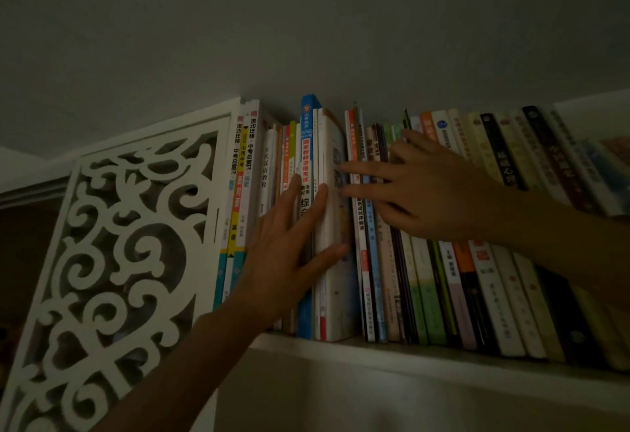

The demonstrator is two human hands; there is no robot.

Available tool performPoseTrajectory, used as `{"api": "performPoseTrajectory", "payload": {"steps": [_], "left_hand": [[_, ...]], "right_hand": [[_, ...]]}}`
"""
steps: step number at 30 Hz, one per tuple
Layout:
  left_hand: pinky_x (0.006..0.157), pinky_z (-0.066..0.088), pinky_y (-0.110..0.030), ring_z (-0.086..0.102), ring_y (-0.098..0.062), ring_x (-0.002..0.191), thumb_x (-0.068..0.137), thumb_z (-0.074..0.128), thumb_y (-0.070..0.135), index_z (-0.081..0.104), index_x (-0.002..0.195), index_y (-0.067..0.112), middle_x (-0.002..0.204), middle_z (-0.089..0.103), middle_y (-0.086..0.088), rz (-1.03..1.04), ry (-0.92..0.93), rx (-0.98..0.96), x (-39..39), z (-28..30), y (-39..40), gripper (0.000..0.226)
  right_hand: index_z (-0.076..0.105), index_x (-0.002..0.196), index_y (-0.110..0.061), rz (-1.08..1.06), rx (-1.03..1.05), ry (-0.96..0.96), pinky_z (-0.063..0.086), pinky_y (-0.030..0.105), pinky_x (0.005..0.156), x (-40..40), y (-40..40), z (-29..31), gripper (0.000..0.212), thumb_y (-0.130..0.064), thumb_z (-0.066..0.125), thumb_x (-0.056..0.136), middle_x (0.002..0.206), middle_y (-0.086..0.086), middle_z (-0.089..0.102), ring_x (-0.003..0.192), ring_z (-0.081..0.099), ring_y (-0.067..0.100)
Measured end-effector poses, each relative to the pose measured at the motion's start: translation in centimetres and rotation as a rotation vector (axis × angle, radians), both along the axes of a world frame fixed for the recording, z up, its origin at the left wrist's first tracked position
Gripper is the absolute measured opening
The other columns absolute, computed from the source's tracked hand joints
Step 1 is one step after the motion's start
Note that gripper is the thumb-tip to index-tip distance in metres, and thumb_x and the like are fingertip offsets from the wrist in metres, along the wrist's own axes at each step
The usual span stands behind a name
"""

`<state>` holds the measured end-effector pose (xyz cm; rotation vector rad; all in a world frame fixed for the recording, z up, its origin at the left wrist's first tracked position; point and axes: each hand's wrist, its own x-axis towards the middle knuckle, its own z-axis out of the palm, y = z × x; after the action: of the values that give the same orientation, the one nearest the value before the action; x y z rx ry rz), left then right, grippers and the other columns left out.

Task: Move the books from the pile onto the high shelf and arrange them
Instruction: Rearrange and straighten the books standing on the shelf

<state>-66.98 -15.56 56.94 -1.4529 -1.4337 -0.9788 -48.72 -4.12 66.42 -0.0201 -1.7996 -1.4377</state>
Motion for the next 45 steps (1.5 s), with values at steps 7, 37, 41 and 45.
{"api": "performPoseTrajectory", "payload": {"steps": [7, 37, 41, 45], "left_hand": [[0.111, -0.009, -0.054, -0.025, -0.022, 0.14, 0.072, 0.035, 0.072, -0.023, 0.124, 0.056, 0.151, -0.031, 0.001, 0.232, -0.168, -0.107, 1.4, 1.2, 0.7, 0.08], [0.117, 0.009, -0.043, 0.009, -0.012, 0.141, 0.078, 0.036, 0.07, 0.008, 0.144, 0.039, 0.155, 0.01, 0.003, 0.007, -0.024, 0.076, -0.5, 2.0, -1.9, 0.078], [0.117, 0.017, -0.042, 0.012, -0.011, 0.14, 0.082, 0.048, 0.057, 0.009, 0.145, 0.036, 0.154, 0.012, 0.005, -0.014, -0.043, 0.051, -0.8, 2.6, -1.3, 0.077], [0.116, 0.02, -0.038, 0.017, -0.012, 0.139, 0.083, 0.055, 0.05, 0.005, 0.143, 0.038, 0.152, 0.017, 0.003, -0.124, -0.063, 0.09, -0.8, 3.1, -0.3, 0.079]], "right_hand": [[0.049, 0.135, -0.03, -0.065, 0.01, 0.0, 0.025, 0.054, 0.107, 0.0, -0.3, -0.3, 0.052, -0.051, 0.028, 0.093, 0.141, -0.004, 0.048, 0.114, 0.051, 0.029], [0.035, 0.143, -0.018, 0.111, -0.447, 0.258, 0.02, 0.038, 0.111, -0.6, -3.3, 3.3, 0.059, -0.045, 0.035, 0.091, 0.148, 0.007, 0.038, 0.133, 0.037, 0.027], [0.03, 0.144, -0.021, 0.211, -0.711, 0.3, 0.029, 0.037, 0.107, -2.5, -3.7, 4.9, 0.061, -0.05, 0.044, 0.093, 0.142, 0.003, 0.045, 0.126, 0.043, 0.023], [0.033, 0.141, -0.033, 0.07, -0.666, 0.355, 0.022, 0.039, 0.106, -3.5, -3.9, 5.5, 0.056, -0.059, 0.036, 0.091, 0.137, -0.001, 0.051, 0.127, 0.042, 0.024]]}}
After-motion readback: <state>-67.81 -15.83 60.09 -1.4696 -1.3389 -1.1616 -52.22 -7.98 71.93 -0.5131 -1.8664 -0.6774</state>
